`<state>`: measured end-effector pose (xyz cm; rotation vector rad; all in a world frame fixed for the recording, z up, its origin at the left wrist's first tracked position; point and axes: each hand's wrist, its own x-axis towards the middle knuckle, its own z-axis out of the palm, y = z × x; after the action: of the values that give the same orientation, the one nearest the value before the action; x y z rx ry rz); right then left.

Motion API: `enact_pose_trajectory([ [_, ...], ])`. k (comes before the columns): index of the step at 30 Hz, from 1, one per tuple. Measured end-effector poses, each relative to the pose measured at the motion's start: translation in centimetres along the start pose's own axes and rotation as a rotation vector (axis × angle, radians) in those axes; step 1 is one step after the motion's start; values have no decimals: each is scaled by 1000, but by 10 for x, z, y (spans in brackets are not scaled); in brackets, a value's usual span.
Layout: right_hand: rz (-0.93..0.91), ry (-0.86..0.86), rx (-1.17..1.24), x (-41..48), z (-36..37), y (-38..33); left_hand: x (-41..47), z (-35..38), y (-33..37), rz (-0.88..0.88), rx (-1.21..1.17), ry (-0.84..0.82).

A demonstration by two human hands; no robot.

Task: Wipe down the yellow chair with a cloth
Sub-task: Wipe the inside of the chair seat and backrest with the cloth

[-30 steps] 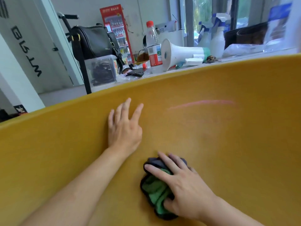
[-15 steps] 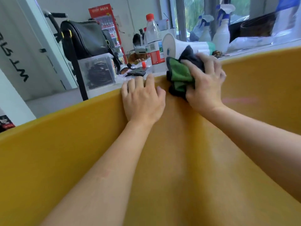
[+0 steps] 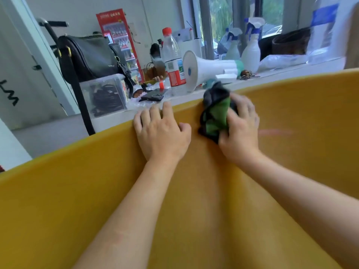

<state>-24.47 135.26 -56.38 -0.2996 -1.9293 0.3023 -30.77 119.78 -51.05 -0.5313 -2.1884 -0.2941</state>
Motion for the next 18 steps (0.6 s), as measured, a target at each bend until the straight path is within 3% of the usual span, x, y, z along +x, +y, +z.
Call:
enact_pose_trajectory([
  [3,-285,-255,-45,-143,-14,9,21,-7,31,-2,-74,-159],
  [5,-446,-410,-93,-184,-35,19,32,-4,64,66,-155,-256],
  [8,-736,-516,-189,-129,-44,42,30,8,83,120,-180,-215],
  [9,-795,-474,-234,-95,-41,54,27,12,81,128,-171,-176],
  [11,-698,-298,-320,-14,-42,75,24,18,73,129,-164,-131],
  [13,-385,-120,-341,43,-50,84,25,21,75,131,-190,-93],
  [15,-129,-3,-283,33,-40,73,26,22,79,117,-206,-63],
  [16,-93,-34,-245,1,-33,67,24,23,80,95,-213,-38],
  [18,-220,-203,-204,-88,-28,58,21,24,82,67,-226,8],
])
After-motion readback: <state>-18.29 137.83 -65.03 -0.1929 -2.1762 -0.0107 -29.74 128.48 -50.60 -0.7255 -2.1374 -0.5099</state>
